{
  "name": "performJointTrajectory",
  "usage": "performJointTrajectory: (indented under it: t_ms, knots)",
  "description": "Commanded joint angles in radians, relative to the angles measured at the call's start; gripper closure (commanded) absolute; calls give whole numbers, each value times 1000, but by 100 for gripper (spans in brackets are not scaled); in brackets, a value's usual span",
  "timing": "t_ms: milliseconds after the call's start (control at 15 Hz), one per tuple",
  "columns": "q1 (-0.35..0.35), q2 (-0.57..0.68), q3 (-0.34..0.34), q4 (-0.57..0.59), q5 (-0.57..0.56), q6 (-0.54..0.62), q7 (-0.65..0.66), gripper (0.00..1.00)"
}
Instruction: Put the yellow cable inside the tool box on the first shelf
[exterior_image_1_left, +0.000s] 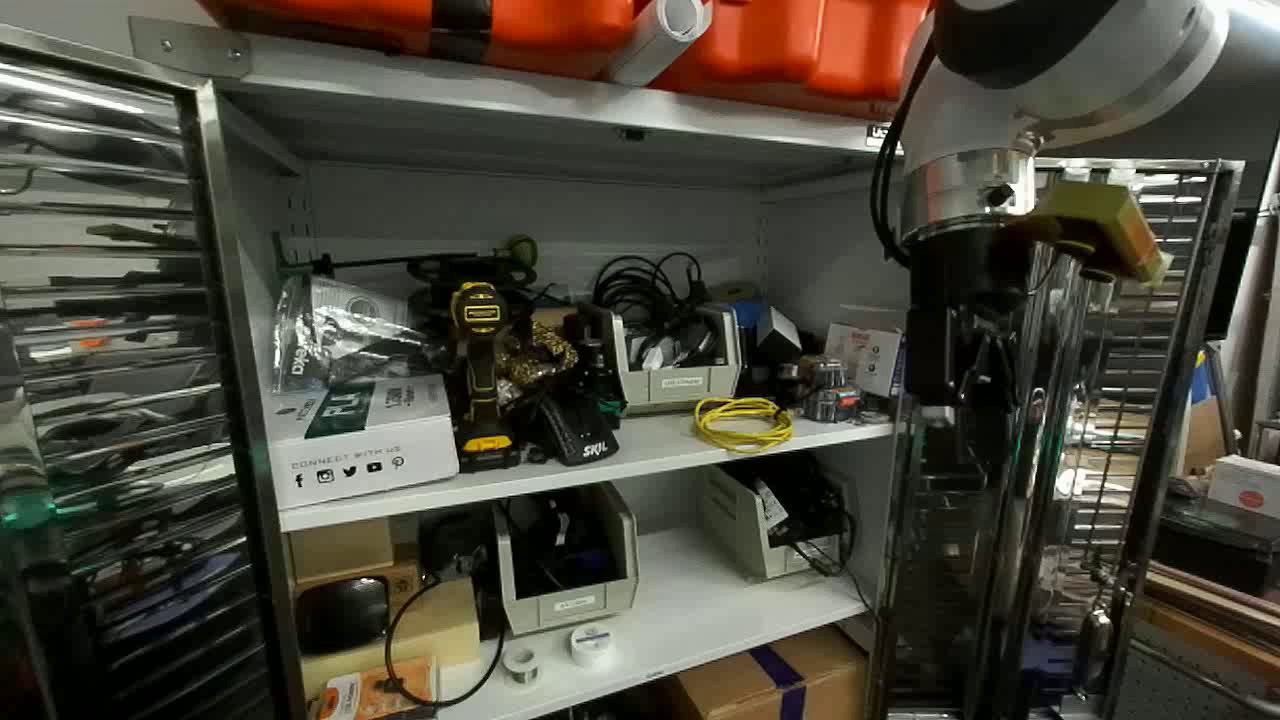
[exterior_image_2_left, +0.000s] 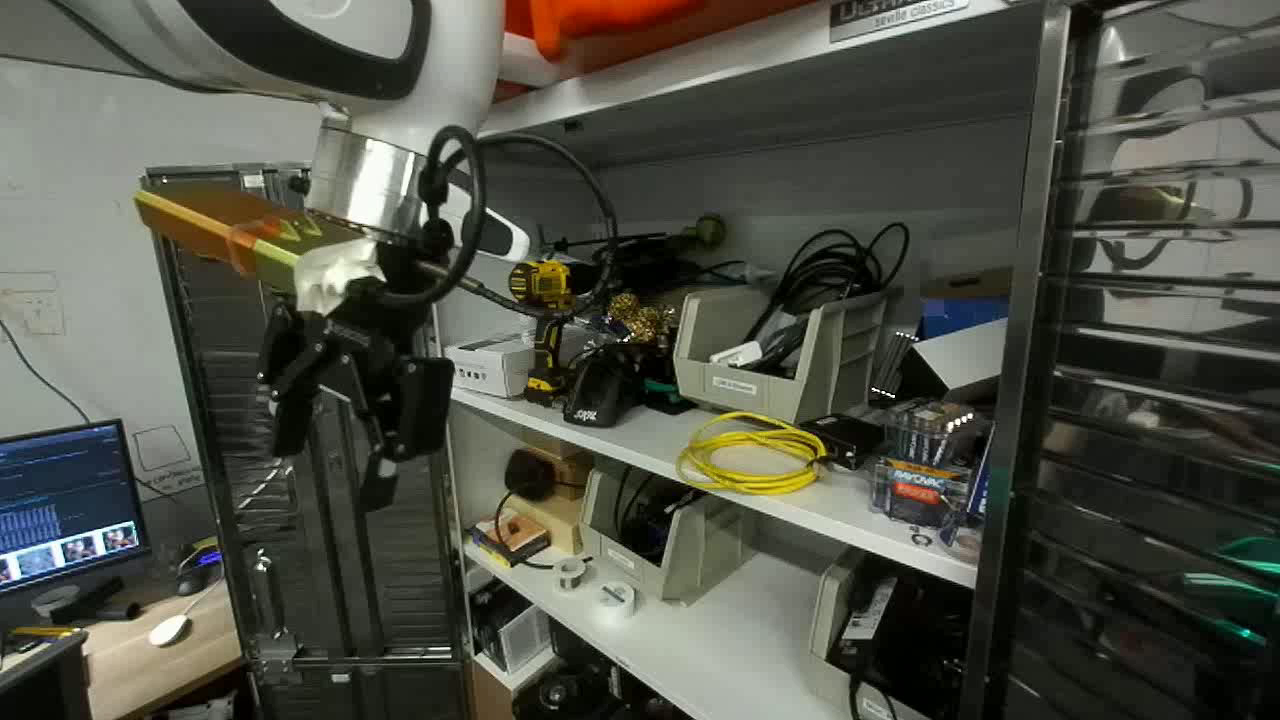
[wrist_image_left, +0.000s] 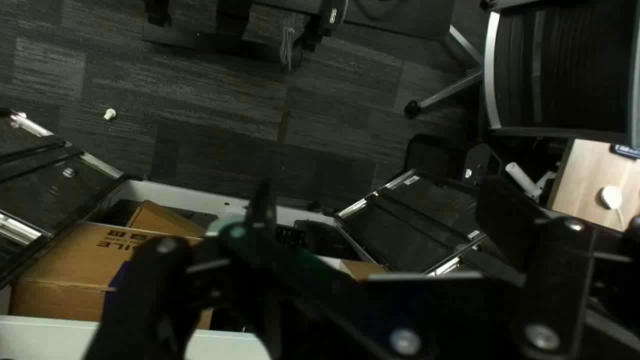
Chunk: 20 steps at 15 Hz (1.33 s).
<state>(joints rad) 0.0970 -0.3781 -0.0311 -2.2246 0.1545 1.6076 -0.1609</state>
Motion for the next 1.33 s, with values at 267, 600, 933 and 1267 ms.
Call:
performJointTrajectory:
  t_ms: [267,600,933,1267]
  knots:
    - [-15,-2,13,9,4,-2,-4,0]
    - [-15,-2,13,10,4,-2,-4,0]
    - [-13,91,27,39,-41,28,-26,0]
    - [-12,269,53,110,-165,142,-67,0]
